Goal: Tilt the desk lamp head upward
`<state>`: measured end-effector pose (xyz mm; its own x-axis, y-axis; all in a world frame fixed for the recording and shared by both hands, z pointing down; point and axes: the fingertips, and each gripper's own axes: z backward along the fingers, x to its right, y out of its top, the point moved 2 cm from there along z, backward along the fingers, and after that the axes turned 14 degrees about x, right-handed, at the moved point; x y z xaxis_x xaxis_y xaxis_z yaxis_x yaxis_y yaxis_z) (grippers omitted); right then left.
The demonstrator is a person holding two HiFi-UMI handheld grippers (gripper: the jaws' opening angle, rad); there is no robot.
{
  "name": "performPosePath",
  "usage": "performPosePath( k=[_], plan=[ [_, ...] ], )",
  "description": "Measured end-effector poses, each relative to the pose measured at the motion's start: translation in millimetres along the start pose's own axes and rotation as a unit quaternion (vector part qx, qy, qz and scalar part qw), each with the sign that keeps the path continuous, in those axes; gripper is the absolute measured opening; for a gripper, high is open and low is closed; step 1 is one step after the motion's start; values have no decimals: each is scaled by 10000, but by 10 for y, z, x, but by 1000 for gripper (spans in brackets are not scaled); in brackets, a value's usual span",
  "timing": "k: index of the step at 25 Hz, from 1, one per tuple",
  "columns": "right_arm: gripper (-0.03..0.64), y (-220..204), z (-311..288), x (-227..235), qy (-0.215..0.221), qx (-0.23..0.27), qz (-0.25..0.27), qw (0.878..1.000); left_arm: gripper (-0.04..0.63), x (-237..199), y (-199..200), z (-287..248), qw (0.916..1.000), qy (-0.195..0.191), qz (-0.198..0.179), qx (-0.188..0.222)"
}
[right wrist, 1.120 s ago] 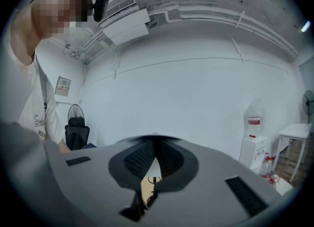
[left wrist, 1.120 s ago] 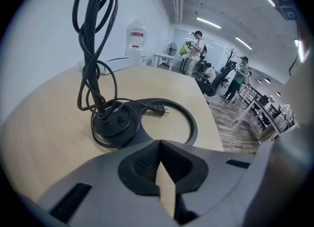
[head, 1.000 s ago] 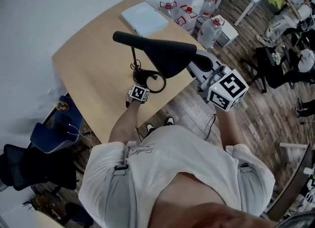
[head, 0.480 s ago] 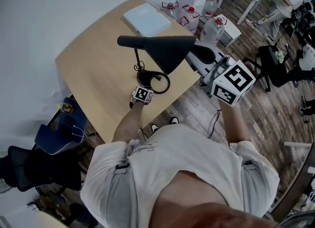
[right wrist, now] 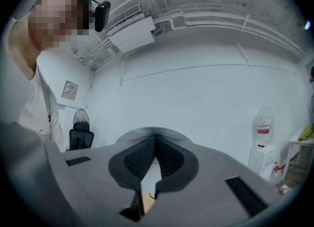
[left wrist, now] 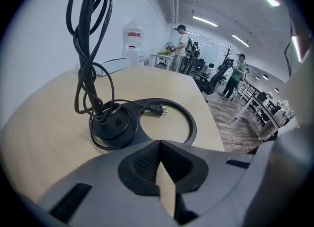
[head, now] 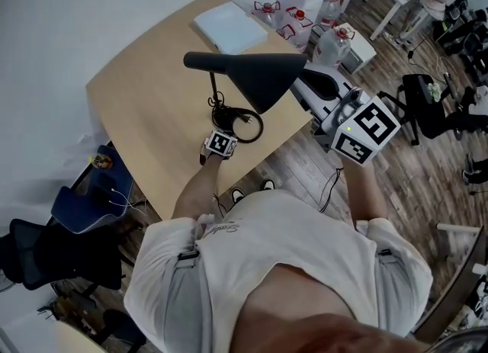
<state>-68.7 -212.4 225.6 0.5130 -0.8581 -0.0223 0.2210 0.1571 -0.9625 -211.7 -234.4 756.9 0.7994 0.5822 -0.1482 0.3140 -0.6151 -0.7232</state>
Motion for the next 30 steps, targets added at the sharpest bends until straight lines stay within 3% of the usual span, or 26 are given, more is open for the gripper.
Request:
performPosePath(
  k=[3,7,11,13,17,23,30],
  plan=[
    [-6,-60,32,38,-6,9,-70,10000,15,-6,22,-7,10000,-6,-31,8],
    [-6,-274,162,37,-71,-174,-22,9998,15,32,48,9,9990,-6,-444,104],
    [-6,-484,312,65,-292,-334,336,9984,15,112,268,191,9983,-23,37,586],
    [-6,-593,390,90,-432,-370,426,9975,15,195,442,329,9960,-17,85,893],
    [-6,-868,544,140,-631,-448,332,9964,15,479,876,663,9861,-95,186,1647],
    [-6,-1307,733,107,-752,-659,390,9942,15,807,1500,1280,9692,-79,-70,2459],
    [-6,-1691,859,-11,-886,-800,-8,9929,17,981,1792,1913,9479,87,-167,3181]
  ],
)
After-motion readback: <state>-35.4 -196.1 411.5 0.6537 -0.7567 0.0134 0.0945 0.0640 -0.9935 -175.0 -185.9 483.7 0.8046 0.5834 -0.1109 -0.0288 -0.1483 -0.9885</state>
